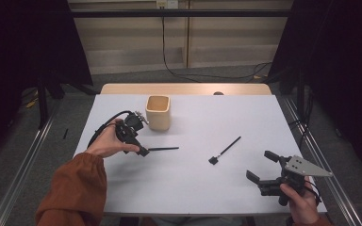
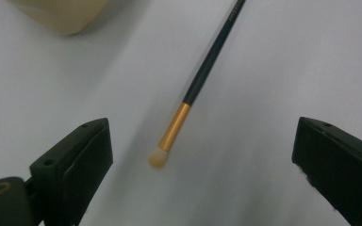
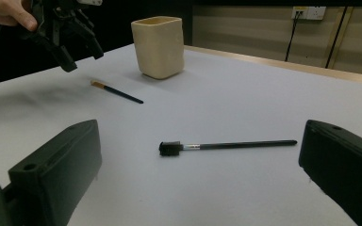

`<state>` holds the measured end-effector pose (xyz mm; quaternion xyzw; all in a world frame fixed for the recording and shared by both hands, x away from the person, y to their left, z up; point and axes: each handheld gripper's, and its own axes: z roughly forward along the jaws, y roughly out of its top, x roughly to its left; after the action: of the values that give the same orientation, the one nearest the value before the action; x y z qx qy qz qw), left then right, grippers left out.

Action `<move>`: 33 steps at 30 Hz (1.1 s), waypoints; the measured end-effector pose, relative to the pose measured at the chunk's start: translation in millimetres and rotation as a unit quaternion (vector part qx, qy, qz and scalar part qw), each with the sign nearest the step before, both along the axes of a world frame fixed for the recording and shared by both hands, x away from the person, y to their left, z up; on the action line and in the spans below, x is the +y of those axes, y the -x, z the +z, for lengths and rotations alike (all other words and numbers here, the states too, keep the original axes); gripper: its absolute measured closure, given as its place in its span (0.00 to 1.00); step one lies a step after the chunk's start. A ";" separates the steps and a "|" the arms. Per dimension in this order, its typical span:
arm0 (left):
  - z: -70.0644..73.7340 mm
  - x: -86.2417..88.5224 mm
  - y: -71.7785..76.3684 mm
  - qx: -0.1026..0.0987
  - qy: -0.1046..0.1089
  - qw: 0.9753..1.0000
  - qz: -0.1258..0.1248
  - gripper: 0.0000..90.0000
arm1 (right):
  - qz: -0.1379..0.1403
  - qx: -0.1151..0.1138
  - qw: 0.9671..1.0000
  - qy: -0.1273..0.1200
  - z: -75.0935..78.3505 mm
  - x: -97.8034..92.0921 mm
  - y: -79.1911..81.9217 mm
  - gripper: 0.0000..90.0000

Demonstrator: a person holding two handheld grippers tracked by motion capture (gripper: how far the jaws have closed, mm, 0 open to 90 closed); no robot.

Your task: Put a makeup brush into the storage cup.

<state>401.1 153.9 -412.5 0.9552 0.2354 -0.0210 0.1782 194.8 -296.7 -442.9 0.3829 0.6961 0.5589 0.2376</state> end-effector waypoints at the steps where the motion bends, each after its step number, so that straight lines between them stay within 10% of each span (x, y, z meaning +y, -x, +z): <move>1: -0.4 -0.6 -0.2 -0.002 -0.002 1.000 -0.007 0.10 | 0.000 0.000 1.000 0.000 -0.1 0.0 -0.1 0.00; 18: -13.5 -13.8 -6.9 0.010 -0.038 0.998 -0.052 0.54 | 0.001 0.002 1.000 -0.001 -0.3 0.4 -0.3 0.00; 33: -24.0 -22.3 -14.1 0.006 -0.073 0.994 -0.083 0.67 | 0.002 0.003 1.000 -0.001 -0.5 0.6 -0.6 0.00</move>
<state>415.2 131.7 -436.5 0.9817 0.1575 -0.0239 0.1047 195.4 -296.1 -443.4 0.3830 0.6969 0.5594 0.2338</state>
